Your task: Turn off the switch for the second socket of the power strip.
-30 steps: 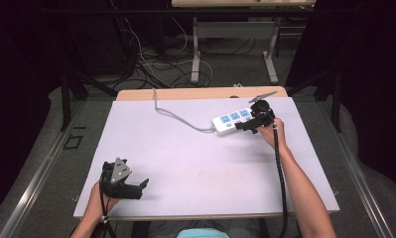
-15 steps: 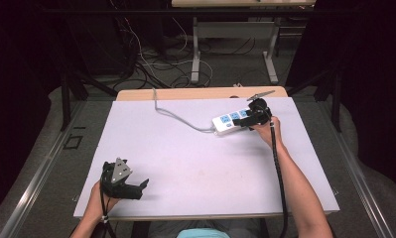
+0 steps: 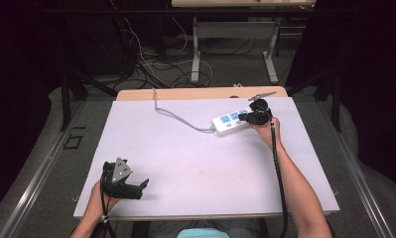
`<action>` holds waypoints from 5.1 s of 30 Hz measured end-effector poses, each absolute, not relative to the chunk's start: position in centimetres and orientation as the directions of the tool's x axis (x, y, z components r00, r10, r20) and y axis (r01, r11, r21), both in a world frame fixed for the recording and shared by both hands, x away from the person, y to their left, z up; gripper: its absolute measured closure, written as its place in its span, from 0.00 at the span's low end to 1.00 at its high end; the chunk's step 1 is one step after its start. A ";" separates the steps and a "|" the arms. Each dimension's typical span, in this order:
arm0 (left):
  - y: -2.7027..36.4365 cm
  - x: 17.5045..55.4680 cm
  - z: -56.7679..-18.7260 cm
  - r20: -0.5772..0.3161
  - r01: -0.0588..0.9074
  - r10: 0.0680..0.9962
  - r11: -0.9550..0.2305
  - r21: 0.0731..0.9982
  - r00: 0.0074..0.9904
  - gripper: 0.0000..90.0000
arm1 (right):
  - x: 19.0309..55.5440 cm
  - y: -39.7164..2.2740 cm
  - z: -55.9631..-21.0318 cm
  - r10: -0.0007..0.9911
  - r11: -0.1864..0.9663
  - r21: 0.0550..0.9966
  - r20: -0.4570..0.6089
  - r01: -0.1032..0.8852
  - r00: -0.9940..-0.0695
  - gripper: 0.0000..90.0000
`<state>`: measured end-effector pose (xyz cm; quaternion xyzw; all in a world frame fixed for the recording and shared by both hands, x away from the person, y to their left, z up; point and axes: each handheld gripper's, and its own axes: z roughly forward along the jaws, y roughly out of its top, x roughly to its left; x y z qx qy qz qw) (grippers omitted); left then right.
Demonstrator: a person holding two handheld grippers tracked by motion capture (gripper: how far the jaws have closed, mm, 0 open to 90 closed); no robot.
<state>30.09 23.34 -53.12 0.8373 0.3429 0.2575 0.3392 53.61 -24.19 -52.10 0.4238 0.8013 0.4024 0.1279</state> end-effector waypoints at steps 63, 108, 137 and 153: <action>23.1 30.0 -53.3 0.208 0.404 0.739 -0.555 0.727 0.641 0.00 | 53.0 -22.2 -53.6 0.846 0.341 0.748 0.020 0.570 -0.532 1.00; 23.0 30.0 -53.3 0.216 0.401 0.734 -0.564 0.722 0.644 0.01 | 53.1 -22.4 -53.6 0.848 0.324 0.749 0.041 0.577 -0.529 1.00; 23.0 30.0 -53.2 0.218 0.392 0.728 -0.567 0.724 0.650 0.01 | 53.1 -23.0 -53.3 0.859 0.335 0.745 0.009 0.576 -0.511 1.00; 23.0 29.9 -53.2 0.220 0.387 0.730 -0.563 0.731 0.647 0.01 | 52.7 -22.8 -52.4 0.857 0.333 0.760 0.003 0.558 -0.515 1.00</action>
